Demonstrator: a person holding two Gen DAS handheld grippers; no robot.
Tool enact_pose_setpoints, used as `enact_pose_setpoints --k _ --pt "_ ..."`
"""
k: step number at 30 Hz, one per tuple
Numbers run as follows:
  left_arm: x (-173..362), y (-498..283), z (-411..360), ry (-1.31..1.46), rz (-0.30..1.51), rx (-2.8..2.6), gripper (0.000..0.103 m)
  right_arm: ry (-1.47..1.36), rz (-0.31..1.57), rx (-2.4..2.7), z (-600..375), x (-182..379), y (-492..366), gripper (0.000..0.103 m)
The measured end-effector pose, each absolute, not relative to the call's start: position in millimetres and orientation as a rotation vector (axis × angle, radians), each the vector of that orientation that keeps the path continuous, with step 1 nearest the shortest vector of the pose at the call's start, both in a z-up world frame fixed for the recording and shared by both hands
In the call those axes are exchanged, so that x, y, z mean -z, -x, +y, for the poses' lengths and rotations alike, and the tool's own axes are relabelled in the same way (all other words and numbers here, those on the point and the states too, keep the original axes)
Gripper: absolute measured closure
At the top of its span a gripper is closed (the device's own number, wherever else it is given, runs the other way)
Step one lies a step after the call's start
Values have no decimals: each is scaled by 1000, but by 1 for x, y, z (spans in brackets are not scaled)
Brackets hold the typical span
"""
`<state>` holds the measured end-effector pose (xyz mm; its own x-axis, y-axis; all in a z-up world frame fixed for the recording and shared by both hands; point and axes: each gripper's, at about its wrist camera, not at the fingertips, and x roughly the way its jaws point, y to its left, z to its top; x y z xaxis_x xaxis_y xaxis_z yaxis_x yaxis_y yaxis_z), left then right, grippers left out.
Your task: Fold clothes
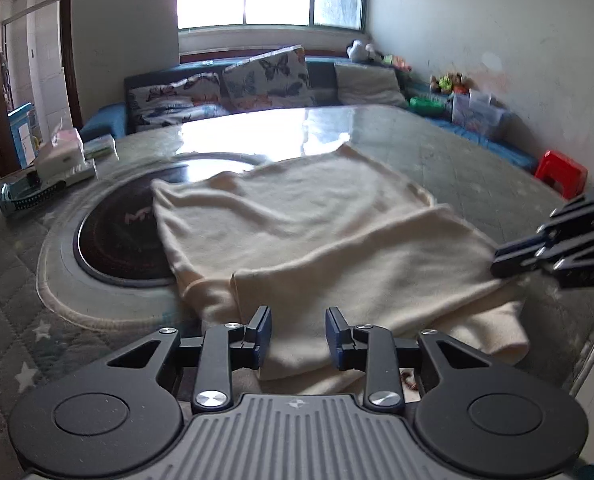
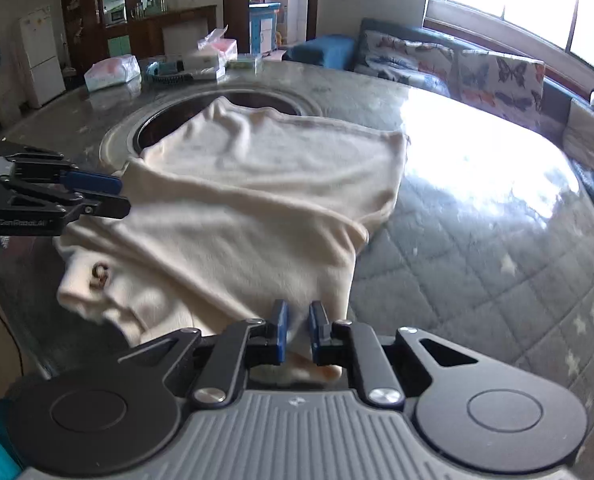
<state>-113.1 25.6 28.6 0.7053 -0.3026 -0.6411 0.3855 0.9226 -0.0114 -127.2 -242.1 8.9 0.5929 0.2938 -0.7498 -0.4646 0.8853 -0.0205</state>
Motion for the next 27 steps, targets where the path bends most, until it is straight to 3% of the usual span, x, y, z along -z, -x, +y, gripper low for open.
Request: enact_pose_setpoints --k 12,21,24,27 --pt "-40 72 23 -123 706 370 72 189 759 -456 -231 -15 66 92" --pt "-41 87 30 -160 691 372 70 235 757 -467 -230 -13 78 87" --pt "-40 100 26 -200 681 379 60 274 743 -489 -226 -14 95 80" --pt "-32 111 21 -248 683 374 57 309 736 -500 -222 -9 111 76"
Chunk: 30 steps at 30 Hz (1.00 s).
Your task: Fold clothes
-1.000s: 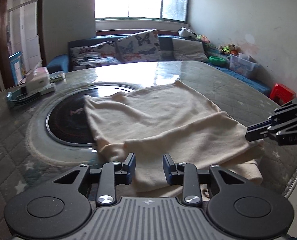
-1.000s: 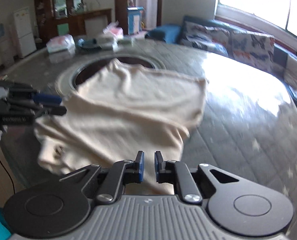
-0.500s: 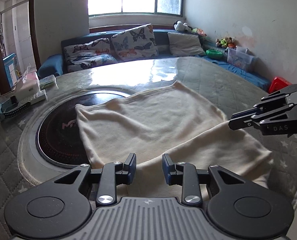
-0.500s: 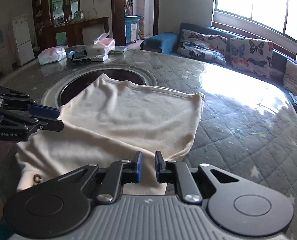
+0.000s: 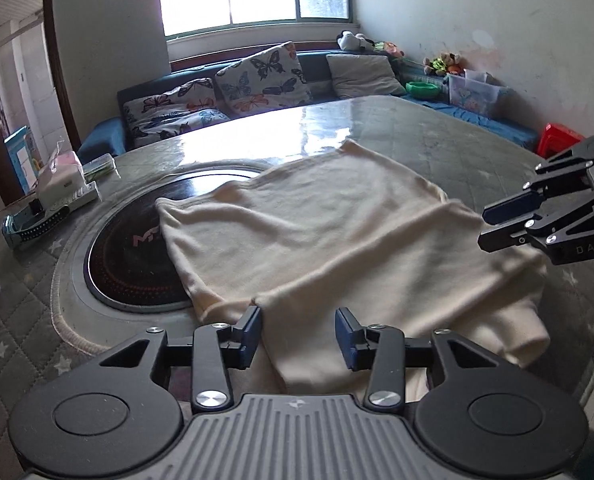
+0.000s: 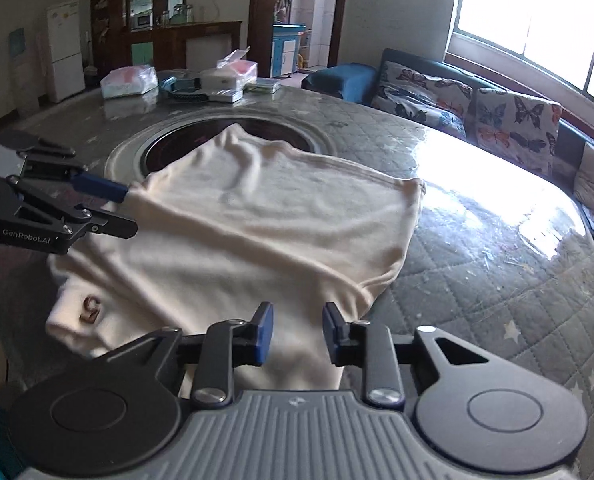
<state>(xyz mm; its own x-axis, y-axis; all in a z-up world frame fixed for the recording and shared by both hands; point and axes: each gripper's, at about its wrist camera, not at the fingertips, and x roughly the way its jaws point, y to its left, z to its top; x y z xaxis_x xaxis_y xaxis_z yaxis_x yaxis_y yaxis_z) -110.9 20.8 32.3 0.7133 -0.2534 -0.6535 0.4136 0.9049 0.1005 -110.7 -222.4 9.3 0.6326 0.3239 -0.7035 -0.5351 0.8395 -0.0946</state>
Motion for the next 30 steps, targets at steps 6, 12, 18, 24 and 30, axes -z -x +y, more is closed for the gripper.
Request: enact_pose_setpoints --k 6,12,18,24,30 --pt "-30 125 20 -277 662 353 53 360 701 -478 -218 2 129 60" --pt "-39 145 28 -302 640 375 51 358 678 -496 -219 2 137 42" --pt "-34 174 31 -400 624 491 49 328 692 -497 -221 5 135 28" --pt "-26 193 30 -495 583 634 49 258 687 -471 -232 -4 134 14" --pt "-18 198 26 -566 542 721 49 212 689 -424 -247 -8 135 3"
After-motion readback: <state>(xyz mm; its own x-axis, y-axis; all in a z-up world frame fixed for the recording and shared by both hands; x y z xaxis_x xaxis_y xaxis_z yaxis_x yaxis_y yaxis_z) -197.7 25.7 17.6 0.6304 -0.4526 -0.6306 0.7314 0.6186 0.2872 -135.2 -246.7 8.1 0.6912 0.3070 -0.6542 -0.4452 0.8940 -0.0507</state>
